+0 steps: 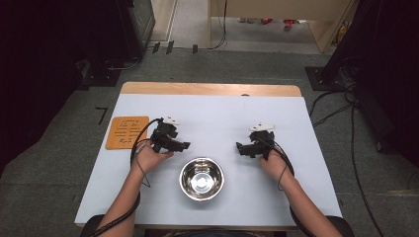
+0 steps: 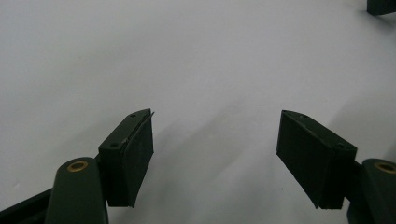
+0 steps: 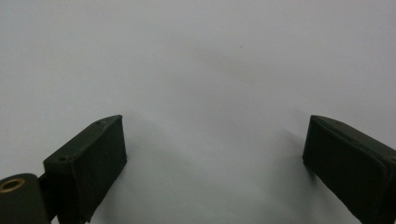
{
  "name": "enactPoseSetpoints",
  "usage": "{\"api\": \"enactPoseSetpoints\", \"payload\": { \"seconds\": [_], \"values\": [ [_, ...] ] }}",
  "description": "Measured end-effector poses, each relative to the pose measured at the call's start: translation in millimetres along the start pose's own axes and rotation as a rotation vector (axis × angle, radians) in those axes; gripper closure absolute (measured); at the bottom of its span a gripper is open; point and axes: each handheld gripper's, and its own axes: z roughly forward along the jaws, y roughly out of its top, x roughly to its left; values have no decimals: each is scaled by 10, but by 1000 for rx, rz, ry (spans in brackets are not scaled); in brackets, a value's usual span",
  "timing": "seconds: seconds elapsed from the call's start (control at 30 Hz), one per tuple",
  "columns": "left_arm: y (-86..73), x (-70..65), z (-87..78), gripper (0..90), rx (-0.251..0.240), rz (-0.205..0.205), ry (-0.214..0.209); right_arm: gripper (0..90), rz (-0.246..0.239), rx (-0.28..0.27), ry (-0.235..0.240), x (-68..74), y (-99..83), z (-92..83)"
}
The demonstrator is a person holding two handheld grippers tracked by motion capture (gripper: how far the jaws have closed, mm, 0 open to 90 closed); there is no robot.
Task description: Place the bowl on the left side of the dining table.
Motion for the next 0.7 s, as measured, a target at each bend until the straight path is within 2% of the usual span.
{"api": "enactPoseSetpoints", "payload": {
  "seconds": [0.17,0.27,0.7],
  "values": [
    [-1,3,-37,301,-3,-2,-5,57,-1,-1,0,-1,0,1],
    [-1,2,-55,341,2,-8,-24,57,-1,-1,0,-1,0,1],
    [0,-48,-111,350,1,5,-38,57,-1,-1,0,0,0,1]
  ]
}}
